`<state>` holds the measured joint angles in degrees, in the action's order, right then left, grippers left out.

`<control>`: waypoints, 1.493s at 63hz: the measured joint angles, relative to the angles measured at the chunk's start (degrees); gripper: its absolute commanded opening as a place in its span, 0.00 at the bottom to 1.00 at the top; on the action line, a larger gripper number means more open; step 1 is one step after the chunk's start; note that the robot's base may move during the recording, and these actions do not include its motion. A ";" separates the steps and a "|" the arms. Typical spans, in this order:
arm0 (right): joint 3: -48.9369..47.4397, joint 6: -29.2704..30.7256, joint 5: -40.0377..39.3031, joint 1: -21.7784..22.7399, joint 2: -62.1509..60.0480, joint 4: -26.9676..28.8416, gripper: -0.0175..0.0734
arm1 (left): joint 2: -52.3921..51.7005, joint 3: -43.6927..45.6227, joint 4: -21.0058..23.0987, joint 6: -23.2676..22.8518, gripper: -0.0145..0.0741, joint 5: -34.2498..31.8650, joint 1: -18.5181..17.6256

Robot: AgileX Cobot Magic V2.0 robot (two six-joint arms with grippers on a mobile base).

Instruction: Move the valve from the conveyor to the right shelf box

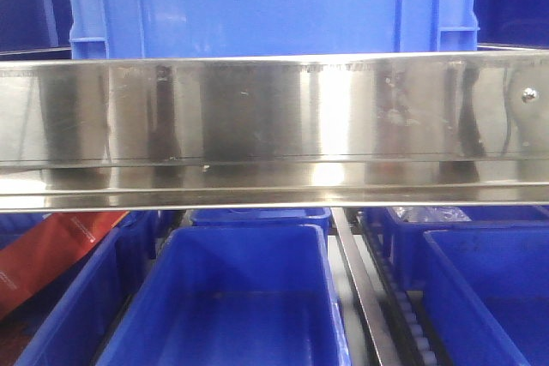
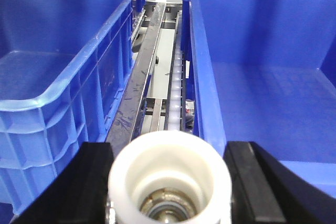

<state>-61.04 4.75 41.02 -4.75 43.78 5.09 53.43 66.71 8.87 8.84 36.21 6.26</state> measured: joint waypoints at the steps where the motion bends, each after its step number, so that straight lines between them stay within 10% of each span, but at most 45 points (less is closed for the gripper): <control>1: 0.00 0.00 0.00 0.00 0.00 0.00 0.02 | 0.00 0.00 0.34 0.00 0.04 -0.11 0.00; 25: -13.68 0.00 5.22 -0.74 3.12 0.65 0.02 | 2.23 11.79 5.88 0.00 0.04 6.05 -2.25; 57: -38.65 1.20 3.45 -20.17 30.18 1.06 0.02 | 27.94 37.21 7.05 1.54 0.04 9.83 -23.32; 73: -44.22 1.44 2.74 -22.40 42.45 1.44 0.02 | 40.19 38.02 10.85 1.63 0.04 4.52 -24.33; 94: -44.47 1.44 2.40 -22.40 54.82 1.33 0.02 | 48.06 38.10 5.62 1.63 0.04 4.16 -26.56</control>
<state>-105.50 6.19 43.43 -27.15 98.61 6.41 101.49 104.81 14.49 10.47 40.37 -20.30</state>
